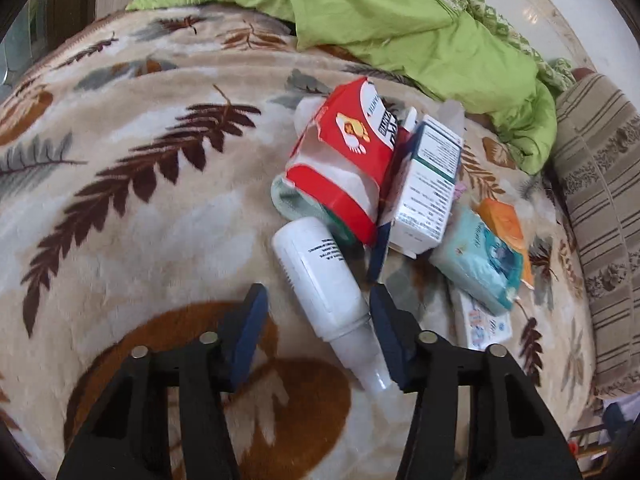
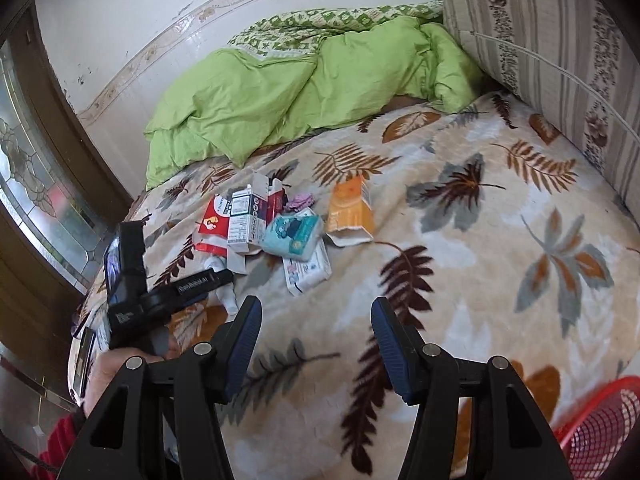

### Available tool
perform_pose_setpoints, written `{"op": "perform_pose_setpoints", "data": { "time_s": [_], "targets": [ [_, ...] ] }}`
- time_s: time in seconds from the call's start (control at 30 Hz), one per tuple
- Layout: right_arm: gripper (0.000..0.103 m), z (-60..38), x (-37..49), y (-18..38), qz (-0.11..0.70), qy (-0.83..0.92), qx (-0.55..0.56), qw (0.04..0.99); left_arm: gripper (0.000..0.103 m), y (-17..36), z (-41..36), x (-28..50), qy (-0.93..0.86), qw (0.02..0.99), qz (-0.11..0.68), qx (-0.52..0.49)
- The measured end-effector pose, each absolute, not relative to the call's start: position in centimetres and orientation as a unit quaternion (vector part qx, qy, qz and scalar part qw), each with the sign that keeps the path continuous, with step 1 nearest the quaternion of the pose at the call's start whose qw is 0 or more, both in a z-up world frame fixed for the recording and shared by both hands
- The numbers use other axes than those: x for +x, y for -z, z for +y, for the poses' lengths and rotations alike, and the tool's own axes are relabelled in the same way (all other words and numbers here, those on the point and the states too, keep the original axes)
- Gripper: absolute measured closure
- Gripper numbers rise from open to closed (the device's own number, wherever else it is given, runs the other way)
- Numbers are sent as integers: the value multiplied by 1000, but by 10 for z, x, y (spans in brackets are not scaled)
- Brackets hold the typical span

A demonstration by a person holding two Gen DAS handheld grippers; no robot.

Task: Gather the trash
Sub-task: 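Move both tools back to the trash pile on the blanket, then grasp the teal tissue pack with the right tool while the left tool grasps the white bottle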

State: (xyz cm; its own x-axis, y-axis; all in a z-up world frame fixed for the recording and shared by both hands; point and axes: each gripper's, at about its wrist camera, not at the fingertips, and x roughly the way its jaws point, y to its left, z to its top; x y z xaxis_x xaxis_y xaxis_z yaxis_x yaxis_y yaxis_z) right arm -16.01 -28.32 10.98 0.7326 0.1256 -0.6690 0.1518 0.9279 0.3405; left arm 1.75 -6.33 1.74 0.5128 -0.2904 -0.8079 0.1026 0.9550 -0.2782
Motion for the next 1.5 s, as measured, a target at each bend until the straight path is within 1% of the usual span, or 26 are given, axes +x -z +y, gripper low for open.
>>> {"op": "perform_pose_setpoints", "data": {
  "time_s": [0.03,0.1,0.23,0.33,0.5,0.53,0.57,0.7,0.87,0.97,1.07,1.17,1.27,1.3,1.33,1.37,1.4,1.43,1.47,1.5],
  "targets": [
    [42,-282,-147,-109,370,1,188,910,62,-18,-67,18,114,870,474,-79],
    [42,-280,-129,-108,374,-7,185,909,67,-17,-69,20,114,873,470,-58],
    [42,-276,-74,-99,383,-21,176,907,68,-18,-59,17,127,871,470,-65],
    [42,-274,-27,-85,403,-26,169,899,67,-20,-50,12,134,871,469,-53],
    [43,-273,23,-57,429,-30,169,887,67,-20,-31,9,144,867,474,-59],
    [47,-271,25,-51,440,-28,174,880,67,-20,-29,9,146,866,475,-59],
    [49,-270,23,-49,442,-25,179,879,67,-20,-27,10,150,864,476,-61],
    [49,-249,1,-41,452,-52,173,873,67,-20,-23,12,159,861,479,-63],
    [49,-218,-9,-39,461,-71,119,877,67,-20,-22,13,160,860,480,-64],
    [43,-211,-8,-35,462,-73,107,877,67,-21,-22,12,160,860,481,-66],
    [43,-202,-6,-33,458,-77,81,882,67,-20,-20,12,163,860,479,-70],
    [43,-192,-7,-27,470,-86,72,875,67,-20,-21,12,163,861,477,-66],
    [43,-175,-11,-27,462,-72,4,884,67,-20,-21,12,164,860,477,-70],
    [45,-173,-13,-27,459,-78,-3,885,67,-20,-21,12,164,860,477,-71],
    [60,-173,-14,-28,456,-83,-1,886,67,-20,-20,11,164,860,477,-72],
    [66,-174,-15,-28,457,-85,2,885,67,-21,-20,11,164,861,477,-71],
    [66,-175,-15,-28,459,-90,7,884,67,-21,-20,11,164,861,477,-71],
    [70,-178,-15,-29,457,-93,14,884,67,-21,-20,11,164,861,476,-69],
    [77,-181,-16,-30,454,-91,20,886,67,-21,-20,11,163,862,475,-68],
    [79,-183,-17,-32,450,-91,26,888,67,-22,-20,10,164,862,474,-68]
  ]
}}
